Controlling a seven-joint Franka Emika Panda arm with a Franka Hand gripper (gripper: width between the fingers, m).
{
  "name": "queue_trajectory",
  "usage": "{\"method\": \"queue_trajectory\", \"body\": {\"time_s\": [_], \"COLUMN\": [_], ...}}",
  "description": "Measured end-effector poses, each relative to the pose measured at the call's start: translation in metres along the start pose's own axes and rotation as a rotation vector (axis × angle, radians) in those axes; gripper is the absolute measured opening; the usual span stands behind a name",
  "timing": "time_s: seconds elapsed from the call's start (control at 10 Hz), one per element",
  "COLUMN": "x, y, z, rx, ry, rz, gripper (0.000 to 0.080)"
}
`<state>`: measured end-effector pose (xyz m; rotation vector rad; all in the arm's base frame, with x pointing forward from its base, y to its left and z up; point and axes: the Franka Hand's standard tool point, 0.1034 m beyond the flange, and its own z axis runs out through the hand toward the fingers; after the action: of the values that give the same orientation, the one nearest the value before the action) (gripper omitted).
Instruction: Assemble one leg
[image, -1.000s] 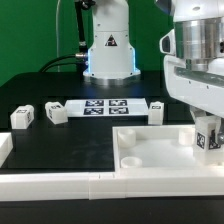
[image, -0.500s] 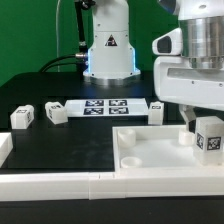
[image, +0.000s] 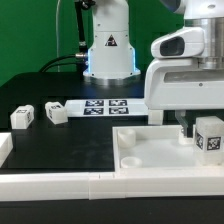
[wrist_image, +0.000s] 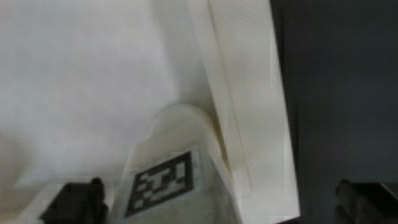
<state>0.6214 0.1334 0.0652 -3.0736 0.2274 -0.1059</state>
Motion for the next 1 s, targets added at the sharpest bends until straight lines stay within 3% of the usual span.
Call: {"method": "queue_trajectory", "body": {"time_s": [0.1, 0.3, 0.5, 0.6, 0.7, 1.0], "x": [0.0016, 0.0028, 0.0030, 0.0036, 0.0041, 0.0045], "y": [0.0006, 0.0050, 0.0055, 0.0066, 0.0080, 0.0085], "z": [-0.0008, 0.0002, 0.0001, -0.0001, -0.0001, 0.0001], "rx": [-0.016, -0.020, -0.020, -0.021, -0.022, -0.021], "ry": [0.005, 0.003, 0.003, 0.004, 0.005, 0.010], "rz": [-0.143, -0.295, -0.306, -0.304, -0.302, -0.221], "gripper": [0.0649, 0.0649, 0.0402, 0.0402, 0.0291, 0.0291]}}
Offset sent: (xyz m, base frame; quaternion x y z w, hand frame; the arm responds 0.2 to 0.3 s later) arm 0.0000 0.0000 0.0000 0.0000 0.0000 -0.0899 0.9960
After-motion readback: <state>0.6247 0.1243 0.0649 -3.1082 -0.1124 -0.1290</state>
